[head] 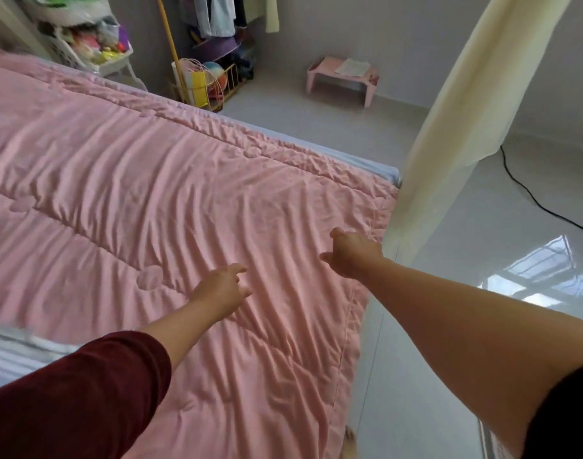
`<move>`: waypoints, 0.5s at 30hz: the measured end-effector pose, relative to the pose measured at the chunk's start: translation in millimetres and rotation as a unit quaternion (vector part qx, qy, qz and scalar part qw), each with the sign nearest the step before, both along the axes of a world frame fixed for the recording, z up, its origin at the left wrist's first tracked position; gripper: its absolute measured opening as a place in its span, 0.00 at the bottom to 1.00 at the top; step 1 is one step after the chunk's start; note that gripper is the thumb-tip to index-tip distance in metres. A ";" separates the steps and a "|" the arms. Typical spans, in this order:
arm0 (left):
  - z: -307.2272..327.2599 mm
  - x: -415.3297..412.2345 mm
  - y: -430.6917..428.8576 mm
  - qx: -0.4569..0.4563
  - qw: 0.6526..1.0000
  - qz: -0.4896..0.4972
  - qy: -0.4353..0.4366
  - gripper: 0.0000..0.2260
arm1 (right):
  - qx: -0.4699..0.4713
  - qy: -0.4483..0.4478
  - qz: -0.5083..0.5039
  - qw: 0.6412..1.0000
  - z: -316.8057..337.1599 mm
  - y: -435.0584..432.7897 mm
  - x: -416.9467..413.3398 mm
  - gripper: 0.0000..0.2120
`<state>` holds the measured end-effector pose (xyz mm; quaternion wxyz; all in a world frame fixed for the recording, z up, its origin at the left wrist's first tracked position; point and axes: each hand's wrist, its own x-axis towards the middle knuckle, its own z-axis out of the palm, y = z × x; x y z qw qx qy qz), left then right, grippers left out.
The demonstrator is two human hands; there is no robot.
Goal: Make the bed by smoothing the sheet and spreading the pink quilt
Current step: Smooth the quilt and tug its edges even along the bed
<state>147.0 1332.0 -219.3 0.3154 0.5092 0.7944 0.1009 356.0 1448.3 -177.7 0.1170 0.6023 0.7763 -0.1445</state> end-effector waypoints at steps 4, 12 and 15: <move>-18.1 26.7 104.2 0.040 0.999 0.020 -0.021 0.20 | 0.029 0.021 0.006 0.999 -14.0 93.3 12.6 0.22; -30.4 91.4 281.0 0.085 0.993 0.026 -0.082 0.11 | -0.123 0.277 -0.262 0.916 -53.6 253.7 56.8 0.14; -29.1 94.3 321.9 0.102 0.986 0.054 -0.122 0.07 | -0.207 0.371 -0.335 0.841 -53.7 276.7 58.8 0.15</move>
